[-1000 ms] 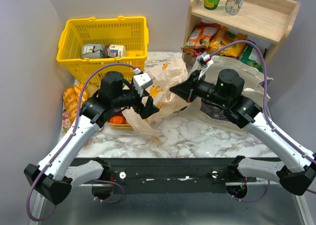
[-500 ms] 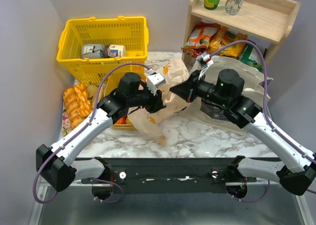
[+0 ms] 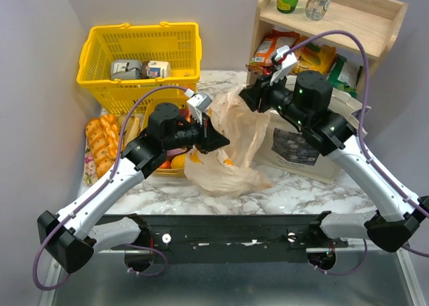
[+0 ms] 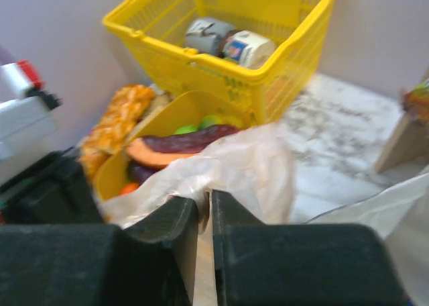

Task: Place the mixed food into the grocery bags and tie them

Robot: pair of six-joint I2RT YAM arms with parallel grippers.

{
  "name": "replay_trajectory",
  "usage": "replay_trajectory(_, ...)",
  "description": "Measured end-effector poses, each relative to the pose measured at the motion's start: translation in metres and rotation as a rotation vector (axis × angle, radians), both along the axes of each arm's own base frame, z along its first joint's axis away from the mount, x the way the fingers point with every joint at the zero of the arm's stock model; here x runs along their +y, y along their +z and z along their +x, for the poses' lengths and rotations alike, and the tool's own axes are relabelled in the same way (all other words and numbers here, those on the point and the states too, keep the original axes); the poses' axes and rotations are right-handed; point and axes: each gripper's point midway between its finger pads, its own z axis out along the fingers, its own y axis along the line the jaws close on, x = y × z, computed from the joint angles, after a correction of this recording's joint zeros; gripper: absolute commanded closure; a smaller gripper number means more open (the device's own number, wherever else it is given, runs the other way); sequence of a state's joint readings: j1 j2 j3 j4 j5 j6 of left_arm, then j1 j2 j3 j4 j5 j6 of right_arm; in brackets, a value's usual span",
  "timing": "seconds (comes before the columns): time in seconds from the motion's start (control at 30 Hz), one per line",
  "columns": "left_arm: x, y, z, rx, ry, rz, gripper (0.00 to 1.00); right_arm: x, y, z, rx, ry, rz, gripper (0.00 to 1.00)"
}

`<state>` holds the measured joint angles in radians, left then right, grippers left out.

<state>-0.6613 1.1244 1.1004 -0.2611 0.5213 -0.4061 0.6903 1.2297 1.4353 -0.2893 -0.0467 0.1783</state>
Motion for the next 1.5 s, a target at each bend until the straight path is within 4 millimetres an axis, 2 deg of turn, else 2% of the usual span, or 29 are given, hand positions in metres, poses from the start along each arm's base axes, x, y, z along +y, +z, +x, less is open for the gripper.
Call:
replay_trajectory(0.07, 0.001, 0.003, -0.007, 0.065, 0.024, -0.072, 1.00, 0.000, 0.006, 0.010, -0.014, -0.019, -0.018, 0.09)
replay_trajectory(0.17, 0.008, -0.005, -0.004, 0.160, 0.084, -0.138, 1.00, -0.002, 0.012, 0.011, -0.033, -0.020, -0.036, 0.01)
replay_trajectory(0.27, 0.024, -0.022, 0.014, 0.244, 0.186, -0.190, 1.00, -0.013, 0.021, -0.004, -0.049, -0.013, -0.020, 0.01)
replay_trajectory(0.37, 0.039, -0.037, 0.032, 0.309, 0.277, -0.218, 1.00, -0.034, 0.027, -0.032, -0.064, -0.016, 0.025, 0.05)
replay_trajectory(0.43, 0.039, -0.037, 0.035, 0.326, 0.286, -0.233, 1.00, -0.045, 0.022, -0.049, -0.057, -0.012, 0.054, 0.07)
replay_trajectory(0.5, 0.037, -0.033, 0.037, 0.323, 0.285, -0.249, 1.00, -0.050, 0.012, -0.058, -0.035, -0.008, 0.074, 0.10)
replay_trajectory(0.6, 0.036, -0.030, 0.038, 0.318, 0.283, -0.267, 1.00, -0.046, -0.036, -0.061, 0.075, 0.003, 0.059, 0.13)
replay_trajectory(0.73, 0.036, -0.037, 0.037, 0.332, 0.287, -0.269, 1.00, -0.035, -0.123, -0.065, 0.268, 0.026, -0.002, 0.14)
replay_trajectory(0.8, 0.037, -0.043, 0.036, 0.344, 0.289, -0.262, 1.00, -0.035, -0.159, -0.072, 0.352, 0.034, -0.024, 0.14)
replay_trajectory(0.87, 0.037, -0.048, 0.036, 0.355, 0.292, -0.257, 1.00, -0.034, -0.178, -0.077, 0.403, 0.043, -0.030, 0.15)
replay_trajectory(0.93, 0.037, -0.050, 0.035, 0.362, 0.294, -0.257, 1.00, -0.030, -0.184, -0.078, 0.418, 0.055, -0.015, 0.15)
replay_trajectory(1.03, 0.037, -0.050, 0.035, 0.366, 0.295, -0.260, 1.00, -0.020, -0.182, -0.070, 0.403, 0.069, 0.013, 0.23)
replay_trajectory(1.13, 0.038, -0.051, 0.033, 0.367, 0.295, -0.262, 1.00, -0.008, -0.189, -0.057, 0.400, 0.079, 0.012, 0.38)
replay_trajectory(1.17, 0.039, -0.051, 0.031, 0.368, 0.296, -0.262, 1.00, -0.002, -0.194, -0.052, 0.415, 0.085, 0.003, 0.46)
replay_trajectory(1.3, 0.049, -0.052, 0.024, 0.361, 0.326, -0.269, 1.00, 0.013, -0.213, -0.044, 0.466, 0.105, -0.036, 0.68)
replay_trajectory(1.47, 0.062, -0.070, 0.017, 0.385, 0.377, -0.266, 1.00, 0.009, -0.218, -0.039, 0.468, 0.067, -0.076, 0.97)
replay_trajectory(1.5, 0.063, -0.077, 0.016, 0.400, 0.385, -0.258, 1.00, 0.004, -0.218, -0.037, 0.462, 0.039, -0.096, 0.98)
